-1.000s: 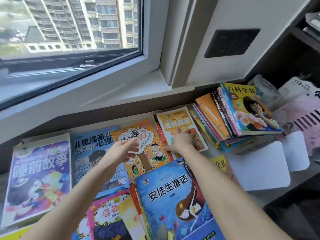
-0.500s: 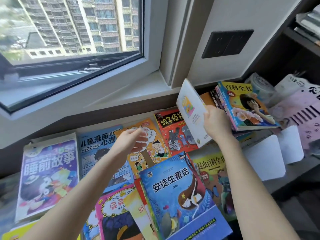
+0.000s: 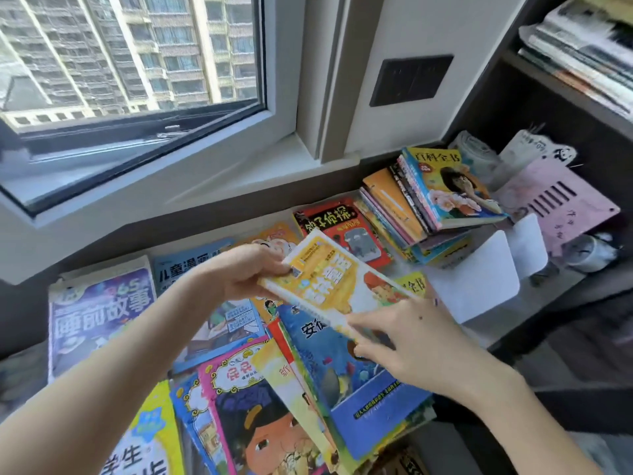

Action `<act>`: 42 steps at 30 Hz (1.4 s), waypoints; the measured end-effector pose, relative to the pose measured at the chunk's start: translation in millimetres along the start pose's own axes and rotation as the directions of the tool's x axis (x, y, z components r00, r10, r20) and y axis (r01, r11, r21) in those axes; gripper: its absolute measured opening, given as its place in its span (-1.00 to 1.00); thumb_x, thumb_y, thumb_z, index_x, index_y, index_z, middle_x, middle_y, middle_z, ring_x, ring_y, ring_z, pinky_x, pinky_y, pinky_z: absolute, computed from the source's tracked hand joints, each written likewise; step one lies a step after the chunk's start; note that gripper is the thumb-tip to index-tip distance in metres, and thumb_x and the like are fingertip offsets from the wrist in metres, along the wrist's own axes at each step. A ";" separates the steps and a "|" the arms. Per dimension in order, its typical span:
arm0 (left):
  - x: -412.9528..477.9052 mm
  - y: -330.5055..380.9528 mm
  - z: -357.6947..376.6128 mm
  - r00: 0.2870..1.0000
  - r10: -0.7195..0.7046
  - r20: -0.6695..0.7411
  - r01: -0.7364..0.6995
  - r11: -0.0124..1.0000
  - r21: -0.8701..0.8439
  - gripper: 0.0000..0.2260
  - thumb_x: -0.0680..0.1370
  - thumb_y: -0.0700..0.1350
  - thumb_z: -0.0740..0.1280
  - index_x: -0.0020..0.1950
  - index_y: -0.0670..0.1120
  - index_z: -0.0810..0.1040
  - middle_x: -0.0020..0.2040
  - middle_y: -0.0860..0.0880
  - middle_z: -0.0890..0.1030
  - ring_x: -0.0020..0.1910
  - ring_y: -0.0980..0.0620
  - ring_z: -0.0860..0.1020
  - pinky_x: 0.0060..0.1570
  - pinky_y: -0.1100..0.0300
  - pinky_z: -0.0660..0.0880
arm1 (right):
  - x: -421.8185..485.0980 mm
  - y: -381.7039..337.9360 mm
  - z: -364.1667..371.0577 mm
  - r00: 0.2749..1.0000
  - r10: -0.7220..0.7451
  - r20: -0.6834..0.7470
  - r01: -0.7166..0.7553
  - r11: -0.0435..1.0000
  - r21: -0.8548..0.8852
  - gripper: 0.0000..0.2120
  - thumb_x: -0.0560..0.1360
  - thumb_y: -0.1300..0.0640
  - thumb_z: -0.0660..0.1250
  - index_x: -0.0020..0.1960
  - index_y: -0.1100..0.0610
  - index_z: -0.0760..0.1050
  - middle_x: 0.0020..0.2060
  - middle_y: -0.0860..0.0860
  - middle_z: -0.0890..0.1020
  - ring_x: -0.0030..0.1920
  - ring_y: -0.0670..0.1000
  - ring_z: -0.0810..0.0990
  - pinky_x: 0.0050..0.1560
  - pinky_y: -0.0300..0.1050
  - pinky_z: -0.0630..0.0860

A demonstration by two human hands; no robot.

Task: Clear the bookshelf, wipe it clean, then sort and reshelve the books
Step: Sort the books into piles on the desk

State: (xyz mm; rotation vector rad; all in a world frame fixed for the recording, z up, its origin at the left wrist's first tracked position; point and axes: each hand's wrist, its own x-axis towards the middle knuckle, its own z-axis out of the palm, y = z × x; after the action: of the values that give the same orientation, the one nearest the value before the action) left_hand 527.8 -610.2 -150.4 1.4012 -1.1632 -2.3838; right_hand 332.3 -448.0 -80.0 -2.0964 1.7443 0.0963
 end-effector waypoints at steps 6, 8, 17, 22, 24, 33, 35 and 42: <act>-1.6 -26.8 9.0 0.999 0.025 0.029 -0.035 0.912 0.410 -0.84 0.57 -0.28 0.28 0.07 -0.26 0.62 0.07 -0.19 0.66 0.01 -0.09 0.63 0.13 -0.02 0.56 | 36.7 34.7 11.3 0.953 0.275 -0.125 -0.239 0.938 0.250 -0.73 0.58 0.00 0.23 0.24 -0.05 0.56 0.03 -0.12 0.67 0.01 -0.10 0.61 0.04 -0.04 0.57; -1.1 -30.6 20.7 0.991 0.094 -0.097 -0.016 0.794 0.607 -0.88 0.57 -0.20 0.32 0.03 -0.15 0.64 0.02 -0.11 0.67 0.04 -0.05 0.62 0.13 0.00 0.55 | 59.6 52.5 20.0 0.928 0.348 -0.135 -0.311 0.921 0.236 -0.72 0.60 0.05 0.20 0.26 0.01 0.55 0.11 -0.05 0.65 0.06 -0.02 0.60 0.04 -0.04 0.56; 0.0 -36.9 26.0 0.884 0.341 -0.319 -0.057 0.758 0.650 -0.86 0.58 -0.12 0.29 0.08 -0.10 0.60 -0.12 0.09 0.55 -0.17 0.18 0.51 -0.31 0.40 0.45 | 133.2 111.6 47.1 0.848 0.522 -0.090 -0.491 0.838 0.236 -0.72 0.63 0.10 0.14 0.26 0.09 0.53 0.08 0.09 0.64 -0.09 0.12 0.60 -0.16 -0.02 0.57; 6.9 -30.5 13.4 0.791 0.419 -0.446 -0.075 0.790 0.608 -0.85 0.59 -0.17 0.27 0.09 -0.13 0.60 -0.02 -0.05 0.64 -0.06 0.03 0.60 -0.06 0.20 0.56 | 163.5 141.5 70.4 0.773 0.634 -0.026 -0.606 0.750 0.265 -0.72 0.59 0.15 0.18 0.25 0.18 0.51 -0.02 0.16 0.65 -0.26 0.10 0.53 -0.23 -0.01 0.54; 17.1 -26.8 5.6 0.793 0.361 -0.490 -0.075 0.857 0.510 -0.86 0.58 -0.21 0.26 0.06 -0.14 0.60 -0.05 -0.08 0.65 -0.05 -0.04 0.62 0.03 0.09 0.58 | 169.5 149.6 77.8 0.735 0.678 0.004 -0.653 0.706 0.274 -0.73 0.59 0.13 0.20 0.25 0.19 0.48 -0.06 0.13 0.63 -0.30 0.08 0.49 -0.41 -0.15 0.38; 117.0 -16.6 10.3 0.908 -0.014 -0.419 0.051 0.996 0.078 -0.98 0.59 -0.25 0.26 -0.02 -0.20 0.43 -0.18 -0.15 0.47 -0.31 -0.04 0.48 -0.18 0.11 0.51 | 188.0 182.6 104.0 0.683 0.722 0.112 -0.644 0.523 0.558 -0.80 0.53 0.14 0.34 0.12 0.21 0.54 0.01 0.11 0.64 -0.11 0.10 0.55 -0.21 -0.15 0.46; 142.7 -15.2 14.5 0.916 -0.076 -0.394 0.100 0.994 0.041 -0.91 0.60 -0.21 0.26 -0.06 -0.21 0.41 -0.24 -0.14 0.47 -0.36 -0.03 0.47 -0.22 0.08 0.53 | 192.7 187.6 105.3 0.662 0.734 0.154 -0.642 0.449 0.621 -0.86 0.51 0.15 0.37 0.00 0.21 0.53 -0.13 0.12 0.65 -0.21 0.09 0.60 -0.16 -0.02 0.57; 158.5 6.2 14.9 0.925 -0.187 -0.332 0.147 0.979 -0.141 -0.86 0.60 -0.11 0.30 -0.02 -0.18 0.45 -0.34 -0.07 0.62 -0.51 0.08 0.59 -0.49 0.23 0.53 | 197.0 172.7 52.0 0.693 0.625 0.358 -0.475 0.022 0.880 -0.90 0.55 0.28 0.27 -0.03 0.33 0.49 -0.45 0.10 0.46 -0.63 -0.08 0.30 -0.63 -0.27 0.20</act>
State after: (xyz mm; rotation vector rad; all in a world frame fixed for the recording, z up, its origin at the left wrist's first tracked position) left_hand 426.4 -681.3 -250.6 1.8479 -0.8345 -2.1426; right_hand 220.3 -635.3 -234.0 -0.4213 1.8356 -0.7386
